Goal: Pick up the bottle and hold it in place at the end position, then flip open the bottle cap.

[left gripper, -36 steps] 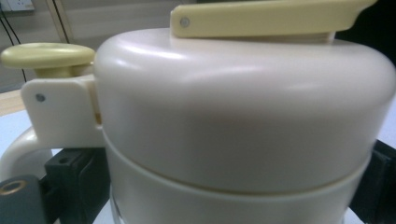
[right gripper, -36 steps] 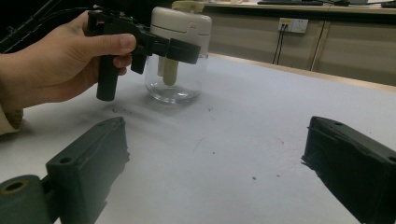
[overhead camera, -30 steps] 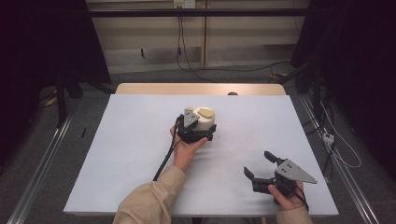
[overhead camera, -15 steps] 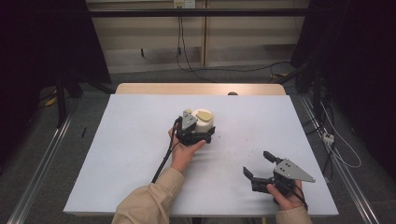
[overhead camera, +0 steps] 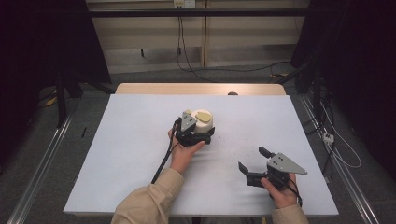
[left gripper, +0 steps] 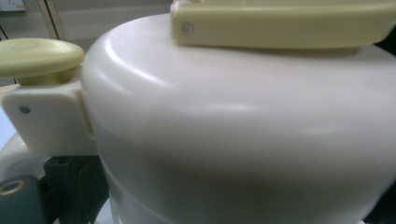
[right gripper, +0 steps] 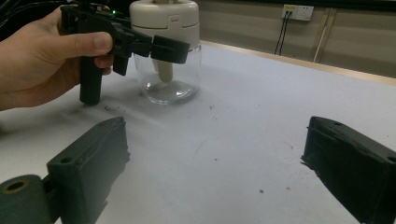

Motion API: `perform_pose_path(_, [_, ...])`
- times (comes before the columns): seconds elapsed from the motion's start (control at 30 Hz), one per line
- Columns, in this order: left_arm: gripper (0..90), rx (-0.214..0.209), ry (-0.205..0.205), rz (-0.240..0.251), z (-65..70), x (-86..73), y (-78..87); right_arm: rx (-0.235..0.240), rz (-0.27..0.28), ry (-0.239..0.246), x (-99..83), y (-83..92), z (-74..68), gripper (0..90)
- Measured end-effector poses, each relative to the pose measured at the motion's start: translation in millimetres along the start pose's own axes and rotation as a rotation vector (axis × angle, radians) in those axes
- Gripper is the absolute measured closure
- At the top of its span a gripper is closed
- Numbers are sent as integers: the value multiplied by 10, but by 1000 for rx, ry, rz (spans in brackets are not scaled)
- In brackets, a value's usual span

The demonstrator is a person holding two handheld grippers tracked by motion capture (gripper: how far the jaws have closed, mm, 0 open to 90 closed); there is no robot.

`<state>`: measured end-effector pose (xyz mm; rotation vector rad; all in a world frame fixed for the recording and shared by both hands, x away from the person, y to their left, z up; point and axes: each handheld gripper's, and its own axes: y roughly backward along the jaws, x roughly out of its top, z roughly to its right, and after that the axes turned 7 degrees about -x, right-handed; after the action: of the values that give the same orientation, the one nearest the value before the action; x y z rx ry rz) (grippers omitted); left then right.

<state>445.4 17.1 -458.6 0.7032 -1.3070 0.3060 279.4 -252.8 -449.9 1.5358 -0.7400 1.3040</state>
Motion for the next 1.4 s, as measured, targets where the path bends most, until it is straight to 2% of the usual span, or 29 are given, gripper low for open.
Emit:
perform_pose_path(0.23, [51,0,-6,1,-1,-3,1,32,-30,-14,15,-112,32,44])
perform_pose_path(0.37, [51,2,6,0,9,-3,0,26,-27,-9,66,-145,17,44])
perform_pose_path(0.47, [51,4,-1,-3,5,1,1,24,-35,-4,100,-165,14,44])
perform_pose_path(0.57, [51,5,-1,-3,8,2,0,26,-41,-42,140,-223,23,45])
perform_pose_path(0.73, [51,5,-3,-2,7,-3,1,26,-47,-64,205,-312,14,54])
perform_pose_path(1.03, [51,4,-3,3,8,-8,1,49,-70,-63,297,-469,-30,56])
perform_pose_path(1.2, [51,5,-5,0,10,-7,1,38,-92,-55,345,-522,-43,84])
perform_pose_path(1.4, [51,5,-6,1,9,-8,0,46,-81,-51,405,-559,-61,101])
